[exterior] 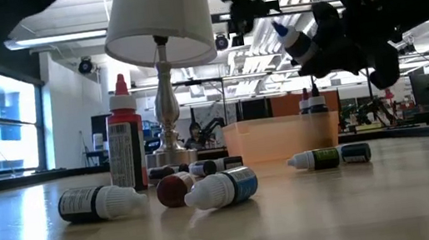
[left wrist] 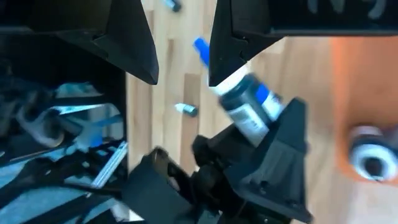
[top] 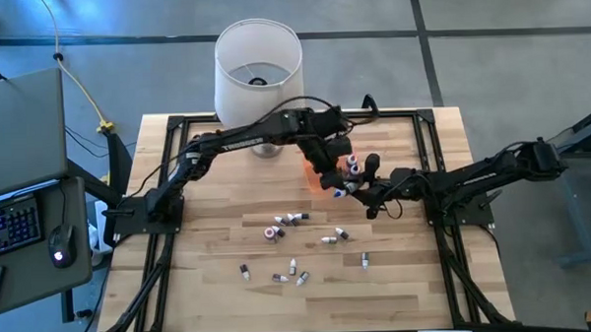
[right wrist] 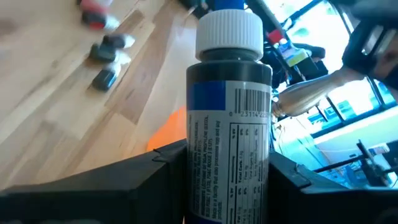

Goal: Pick & Place food coloring
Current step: Adjust the large blue food coloring bottle in the orange bin

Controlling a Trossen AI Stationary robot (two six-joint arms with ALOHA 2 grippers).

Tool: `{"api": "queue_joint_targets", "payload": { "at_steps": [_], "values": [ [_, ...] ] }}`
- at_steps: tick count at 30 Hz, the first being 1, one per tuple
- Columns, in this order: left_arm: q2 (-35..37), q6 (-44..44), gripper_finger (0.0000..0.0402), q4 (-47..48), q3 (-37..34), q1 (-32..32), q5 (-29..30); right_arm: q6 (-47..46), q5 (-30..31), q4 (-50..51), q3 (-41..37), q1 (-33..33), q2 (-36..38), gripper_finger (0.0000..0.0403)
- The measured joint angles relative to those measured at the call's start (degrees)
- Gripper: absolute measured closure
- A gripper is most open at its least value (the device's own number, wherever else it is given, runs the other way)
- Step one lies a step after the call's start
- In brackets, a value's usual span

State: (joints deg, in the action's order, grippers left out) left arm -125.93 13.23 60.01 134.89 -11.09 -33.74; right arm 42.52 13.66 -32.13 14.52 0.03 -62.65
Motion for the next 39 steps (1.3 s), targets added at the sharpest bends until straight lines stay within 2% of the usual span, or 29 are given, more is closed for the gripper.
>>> {"api": "queue_joint_targets", "payload": {
  "at_steps": [2, 11, 17, 23, 25, 32, 39],
  "values": [
    [1.7, -2.7, 0.0261, 0.9, 0.1, 0.6, 4.1, -2.1, 0.0, -1.5, 0.0, 0.0, 0.0, 0.0266],
    [9.3, -16.8, 0.0261, 7.1, 0.1, 8.3, 31.5, -9.2, -1.1, -4.5, 0.0, 0.0, 0.1, 0.0265],
    [8.8, -25.7, 0.0261, 8.5, -0.1, 15.9, 41.4, -16.0, -8.8, -9.5, 0.0, 0.0, 0.2, 0.0265],
    [6.2, -26.7, 0.0261, 4.5, -0.1, 20.0, 50.6, -21.6, -14.2, -11.5, 0.0, 0.0, 0.2, 0.0265],
    [5.5, -26.6, 0.0261, 3.1, -0.2, 20.3, 51.6, -21.6, -14.7, -10.8, 0.0, 0.0, 0.2, 0.0265],
    [5.6, -26.3, 0.0261, -1.9, -0.2, 20.5, 47.5, -21.6, -18.6, -12.2, 0.0, 0.0, 0.2, 0.0265],
    [5.6, -26.2, 0.0261, -2.8, -0.2, 20.4, 50.4, -21.3, -18.7, -11.8, 0.0, 0.0, 0.2, 0.0265]
  ]
}}
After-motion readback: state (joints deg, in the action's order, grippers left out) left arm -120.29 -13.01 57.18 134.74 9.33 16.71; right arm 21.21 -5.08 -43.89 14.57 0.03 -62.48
